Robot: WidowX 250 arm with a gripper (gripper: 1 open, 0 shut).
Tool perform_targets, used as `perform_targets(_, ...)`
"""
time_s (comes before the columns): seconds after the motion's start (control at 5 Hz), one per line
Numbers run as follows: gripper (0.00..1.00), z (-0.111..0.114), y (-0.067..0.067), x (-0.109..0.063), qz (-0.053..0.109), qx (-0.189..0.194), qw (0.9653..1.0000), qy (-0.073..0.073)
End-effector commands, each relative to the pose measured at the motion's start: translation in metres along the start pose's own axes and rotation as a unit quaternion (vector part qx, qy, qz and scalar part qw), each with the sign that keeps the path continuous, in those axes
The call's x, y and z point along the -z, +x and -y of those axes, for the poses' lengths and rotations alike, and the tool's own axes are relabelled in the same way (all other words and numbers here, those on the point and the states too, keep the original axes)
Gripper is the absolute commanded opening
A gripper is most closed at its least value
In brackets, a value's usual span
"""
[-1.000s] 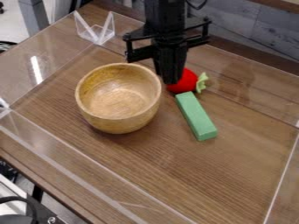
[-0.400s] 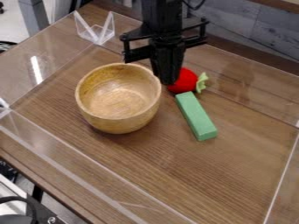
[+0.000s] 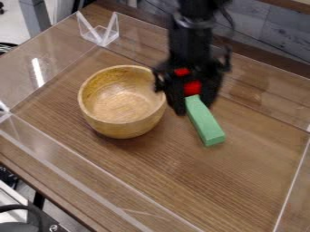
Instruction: Put the green stick in the brown bowl
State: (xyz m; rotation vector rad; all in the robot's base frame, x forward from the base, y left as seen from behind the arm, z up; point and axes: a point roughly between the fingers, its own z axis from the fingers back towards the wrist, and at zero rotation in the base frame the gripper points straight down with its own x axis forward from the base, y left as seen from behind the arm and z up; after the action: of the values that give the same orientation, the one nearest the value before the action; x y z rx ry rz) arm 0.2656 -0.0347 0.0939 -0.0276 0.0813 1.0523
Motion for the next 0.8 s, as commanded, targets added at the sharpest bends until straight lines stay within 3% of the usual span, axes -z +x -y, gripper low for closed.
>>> perform_targets(0.0,0.00,0.016,-0.003,0.015,0.011,-0.026,0.9995,-0.016)
perform_targets(0.2,1.00,0.018,0.009,0.024,0.015,-0.032,0.9991,-0.023)
perform_targets(0.6,1.00,0.022,0.033,0.033,0.018,-0.051,0.9979,-0.035)
